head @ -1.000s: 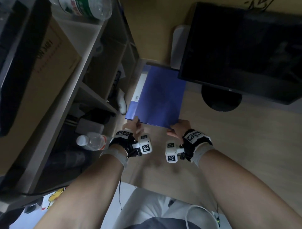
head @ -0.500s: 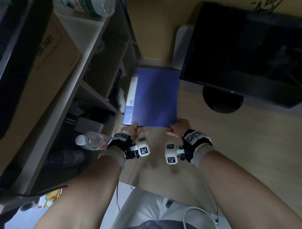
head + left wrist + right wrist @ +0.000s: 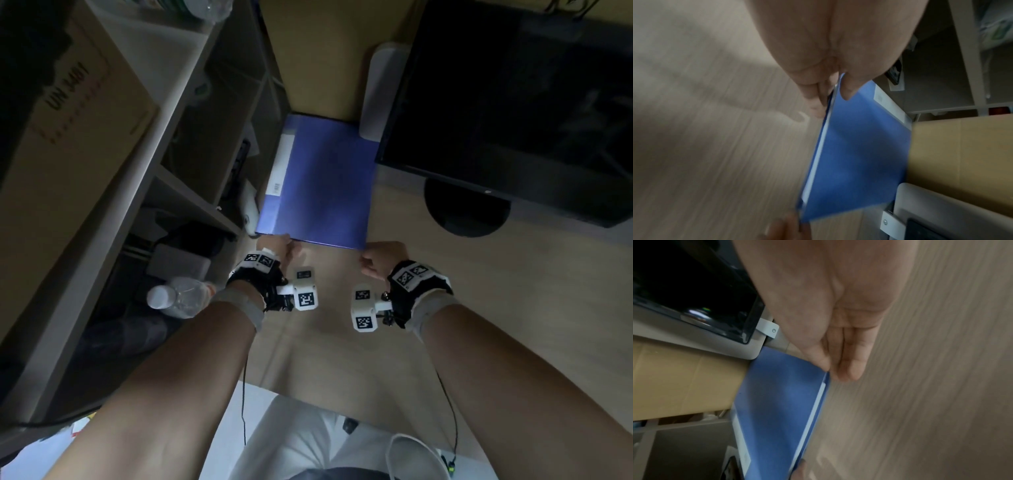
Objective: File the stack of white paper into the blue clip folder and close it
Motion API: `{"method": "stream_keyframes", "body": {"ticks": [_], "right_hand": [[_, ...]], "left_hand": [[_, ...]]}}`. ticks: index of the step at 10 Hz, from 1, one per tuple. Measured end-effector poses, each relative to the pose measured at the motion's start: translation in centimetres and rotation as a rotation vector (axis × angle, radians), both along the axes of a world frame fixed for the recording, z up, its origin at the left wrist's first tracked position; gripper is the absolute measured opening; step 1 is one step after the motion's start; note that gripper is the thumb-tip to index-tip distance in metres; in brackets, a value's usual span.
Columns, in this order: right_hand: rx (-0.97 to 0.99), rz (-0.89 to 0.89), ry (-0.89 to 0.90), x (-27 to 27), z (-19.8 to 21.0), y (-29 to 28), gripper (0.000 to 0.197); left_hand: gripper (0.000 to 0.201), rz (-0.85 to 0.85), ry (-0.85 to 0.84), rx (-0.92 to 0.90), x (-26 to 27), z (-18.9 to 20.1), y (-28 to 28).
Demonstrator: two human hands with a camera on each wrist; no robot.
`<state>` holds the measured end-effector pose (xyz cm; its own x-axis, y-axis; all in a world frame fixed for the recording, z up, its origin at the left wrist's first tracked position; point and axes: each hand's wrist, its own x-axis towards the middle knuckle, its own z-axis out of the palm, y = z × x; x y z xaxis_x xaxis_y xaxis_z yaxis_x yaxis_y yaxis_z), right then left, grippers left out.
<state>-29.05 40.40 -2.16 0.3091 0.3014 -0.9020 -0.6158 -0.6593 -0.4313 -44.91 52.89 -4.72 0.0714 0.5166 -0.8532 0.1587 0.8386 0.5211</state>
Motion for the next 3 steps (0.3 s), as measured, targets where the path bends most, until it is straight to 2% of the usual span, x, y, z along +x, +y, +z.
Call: {"method": "stream_keyframes", "body": {"ticks": [1, 3], "right_hand": [[-0.045, 0.079, -0.005, -0.6, 0.9, -0.3, 0.026], [0.12, 0.054, -0.038, -0.4, 4.6, -1.1, 0.019]], "left_hand": [[0.048, 0.034, -0.047, -0.009, 0.6, 1.7, -0.7], [0.043, -0.043, -0.038, 0.022, 0.4, 3.1, -3.2]]}}
